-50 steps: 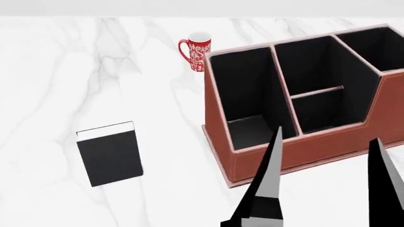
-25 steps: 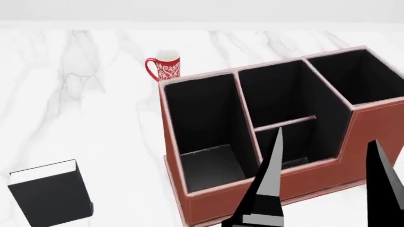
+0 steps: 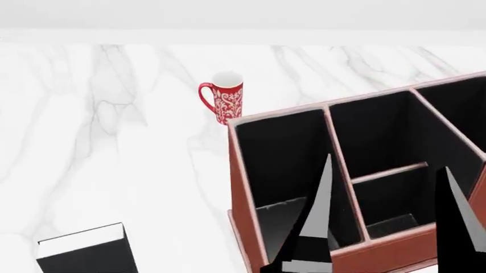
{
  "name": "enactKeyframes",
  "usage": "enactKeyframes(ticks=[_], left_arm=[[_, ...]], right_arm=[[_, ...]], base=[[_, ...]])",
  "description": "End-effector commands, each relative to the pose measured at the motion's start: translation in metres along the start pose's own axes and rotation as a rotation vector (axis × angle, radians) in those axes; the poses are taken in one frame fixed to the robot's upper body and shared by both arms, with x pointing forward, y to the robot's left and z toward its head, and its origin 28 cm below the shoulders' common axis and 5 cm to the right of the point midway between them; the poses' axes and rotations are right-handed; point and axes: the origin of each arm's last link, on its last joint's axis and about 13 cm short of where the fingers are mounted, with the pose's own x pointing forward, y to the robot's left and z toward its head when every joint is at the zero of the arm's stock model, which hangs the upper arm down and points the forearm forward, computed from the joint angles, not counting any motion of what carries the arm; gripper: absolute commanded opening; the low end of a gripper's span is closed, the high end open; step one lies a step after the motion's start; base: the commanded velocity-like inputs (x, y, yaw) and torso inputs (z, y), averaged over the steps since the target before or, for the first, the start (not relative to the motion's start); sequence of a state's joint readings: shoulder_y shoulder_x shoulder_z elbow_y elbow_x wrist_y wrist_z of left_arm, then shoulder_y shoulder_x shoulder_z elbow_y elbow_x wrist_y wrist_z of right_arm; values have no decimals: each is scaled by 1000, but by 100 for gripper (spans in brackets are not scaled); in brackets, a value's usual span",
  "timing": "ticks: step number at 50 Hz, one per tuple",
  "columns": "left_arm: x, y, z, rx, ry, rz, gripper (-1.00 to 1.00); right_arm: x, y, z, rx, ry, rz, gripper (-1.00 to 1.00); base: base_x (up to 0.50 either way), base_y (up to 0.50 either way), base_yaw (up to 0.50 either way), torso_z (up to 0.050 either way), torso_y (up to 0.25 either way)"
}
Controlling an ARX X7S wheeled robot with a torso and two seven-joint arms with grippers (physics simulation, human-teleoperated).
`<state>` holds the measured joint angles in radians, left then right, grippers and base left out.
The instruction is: Pick up the book and place it in the left compartment of the caddy.
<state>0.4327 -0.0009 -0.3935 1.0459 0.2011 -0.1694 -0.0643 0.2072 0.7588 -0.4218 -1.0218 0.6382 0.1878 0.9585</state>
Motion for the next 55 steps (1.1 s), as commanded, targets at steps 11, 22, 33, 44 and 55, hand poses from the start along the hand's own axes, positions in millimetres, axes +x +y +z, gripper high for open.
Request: enactKeyframes(ticks=[11, 22, 33, 44, 55], left_arm=[[0, -1, 0, 0, -2, -2, 100], [0, -1, 0, -2, -2, -3, 100], [1, -2, 0, -3, -1, -7, 100], [1, -2, 0, -4, -1, -6, 100], [0, -1, 0, -4, -2, -1, 100]], right_arm=[[-1, -1, 1, 25, -13, 4, 100], [-2, 2, 0, -6, -4, 19, 100], [-1, 0, 1, 4, -28, -13, 100], [0, 1, -1, 4, 0, 2, 100], [3, -1, 2, -42, 9, 4, 100]], base=[[327, -6, 0, 0, 0], [383, -19, 0, 0, 2], [136, 203, 0, 0, 0], [103, 136, 0, 0, 1], [0, 0, 0, 0, 0]])
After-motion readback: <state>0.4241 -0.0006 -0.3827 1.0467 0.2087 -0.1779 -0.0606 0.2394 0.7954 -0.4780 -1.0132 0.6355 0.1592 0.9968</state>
